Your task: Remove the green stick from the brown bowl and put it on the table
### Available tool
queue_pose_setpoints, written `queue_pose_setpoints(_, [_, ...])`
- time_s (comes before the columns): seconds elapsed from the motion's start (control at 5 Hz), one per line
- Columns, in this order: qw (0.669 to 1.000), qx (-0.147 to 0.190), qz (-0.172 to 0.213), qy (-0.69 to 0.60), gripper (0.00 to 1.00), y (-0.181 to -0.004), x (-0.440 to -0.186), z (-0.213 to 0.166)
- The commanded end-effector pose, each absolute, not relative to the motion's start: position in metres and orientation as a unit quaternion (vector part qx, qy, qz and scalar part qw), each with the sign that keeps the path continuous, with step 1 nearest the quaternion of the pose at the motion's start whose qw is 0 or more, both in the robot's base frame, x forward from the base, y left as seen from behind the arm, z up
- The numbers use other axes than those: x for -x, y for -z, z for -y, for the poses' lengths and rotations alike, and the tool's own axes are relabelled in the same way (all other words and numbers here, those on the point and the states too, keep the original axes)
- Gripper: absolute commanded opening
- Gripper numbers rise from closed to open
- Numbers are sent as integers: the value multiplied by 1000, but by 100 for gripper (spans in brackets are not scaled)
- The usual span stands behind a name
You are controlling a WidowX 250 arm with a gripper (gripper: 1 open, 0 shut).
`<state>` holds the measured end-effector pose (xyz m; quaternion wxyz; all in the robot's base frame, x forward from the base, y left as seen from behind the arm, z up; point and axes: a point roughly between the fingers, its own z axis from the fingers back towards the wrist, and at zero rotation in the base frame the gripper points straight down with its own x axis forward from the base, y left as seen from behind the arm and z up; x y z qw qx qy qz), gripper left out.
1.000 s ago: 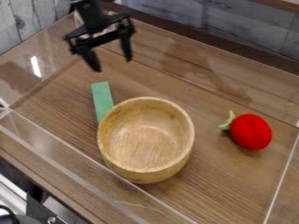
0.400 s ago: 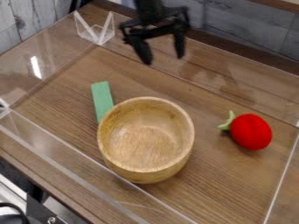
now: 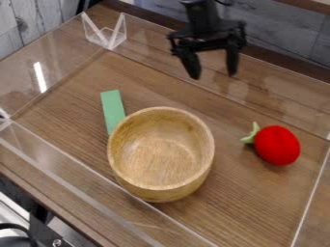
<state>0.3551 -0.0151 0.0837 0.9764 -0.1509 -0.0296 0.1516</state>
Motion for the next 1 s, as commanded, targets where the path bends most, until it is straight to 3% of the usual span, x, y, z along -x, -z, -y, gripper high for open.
queue_pose_setpoints(0.0, [978, 143, 69, -135, 100, -102, -375, 22])
queue_pose_setpoints(0.8, [979, 107, 105, -135, 100, -95, -377, 4])
